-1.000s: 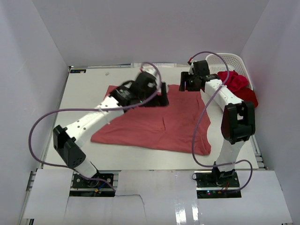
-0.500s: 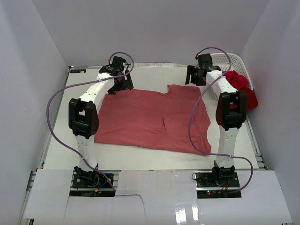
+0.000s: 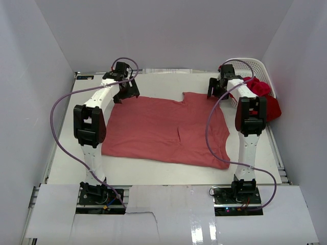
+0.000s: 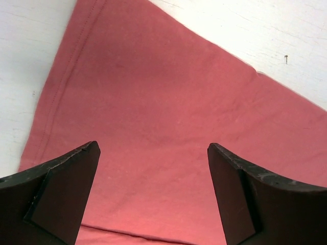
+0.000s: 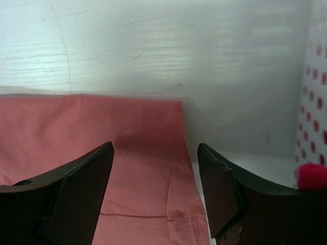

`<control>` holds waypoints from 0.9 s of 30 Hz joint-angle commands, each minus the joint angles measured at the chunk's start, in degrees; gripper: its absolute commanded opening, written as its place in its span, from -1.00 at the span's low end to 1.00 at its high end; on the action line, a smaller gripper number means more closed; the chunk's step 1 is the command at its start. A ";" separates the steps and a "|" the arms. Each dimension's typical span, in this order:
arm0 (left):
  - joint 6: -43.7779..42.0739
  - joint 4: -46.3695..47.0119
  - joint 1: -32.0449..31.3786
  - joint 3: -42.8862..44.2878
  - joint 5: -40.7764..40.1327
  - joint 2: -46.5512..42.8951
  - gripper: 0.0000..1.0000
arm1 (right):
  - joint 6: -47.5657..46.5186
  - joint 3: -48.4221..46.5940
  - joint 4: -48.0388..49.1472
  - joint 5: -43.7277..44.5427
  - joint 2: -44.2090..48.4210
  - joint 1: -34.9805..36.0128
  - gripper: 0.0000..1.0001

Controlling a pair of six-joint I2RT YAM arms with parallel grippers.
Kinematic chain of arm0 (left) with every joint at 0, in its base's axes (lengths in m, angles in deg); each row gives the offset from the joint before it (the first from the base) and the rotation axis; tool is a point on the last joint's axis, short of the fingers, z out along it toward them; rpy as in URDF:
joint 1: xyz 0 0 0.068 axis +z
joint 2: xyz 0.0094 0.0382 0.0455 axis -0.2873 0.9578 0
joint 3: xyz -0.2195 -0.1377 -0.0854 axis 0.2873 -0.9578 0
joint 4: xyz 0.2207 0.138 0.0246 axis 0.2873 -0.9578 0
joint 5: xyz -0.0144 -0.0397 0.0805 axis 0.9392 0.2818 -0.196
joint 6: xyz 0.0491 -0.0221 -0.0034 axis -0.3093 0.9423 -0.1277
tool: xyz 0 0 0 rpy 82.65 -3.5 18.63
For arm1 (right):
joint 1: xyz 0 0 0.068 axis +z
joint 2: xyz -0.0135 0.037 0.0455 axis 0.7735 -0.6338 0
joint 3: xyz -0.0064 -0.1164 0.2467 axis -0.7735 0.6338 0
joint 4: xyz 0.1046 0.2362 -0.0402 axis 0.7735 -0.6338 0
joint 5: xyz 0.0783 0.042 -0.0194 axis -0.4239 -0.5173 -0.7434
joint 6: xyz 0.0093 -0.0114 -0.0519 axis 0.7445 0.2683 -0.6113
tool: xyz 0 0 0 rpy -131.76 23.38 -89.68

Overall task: Fold and stack the t-shirts
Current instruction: Grap the side of the flattened tshirt furthest away from the robot with both arms

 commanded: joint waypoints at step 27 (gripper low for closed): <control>-0.74 4.10 -0.30 -4.68 3.59 -5.49 0.96 | -3.91 7.25 10.87 -25.91 5.91 -1.24 -0.82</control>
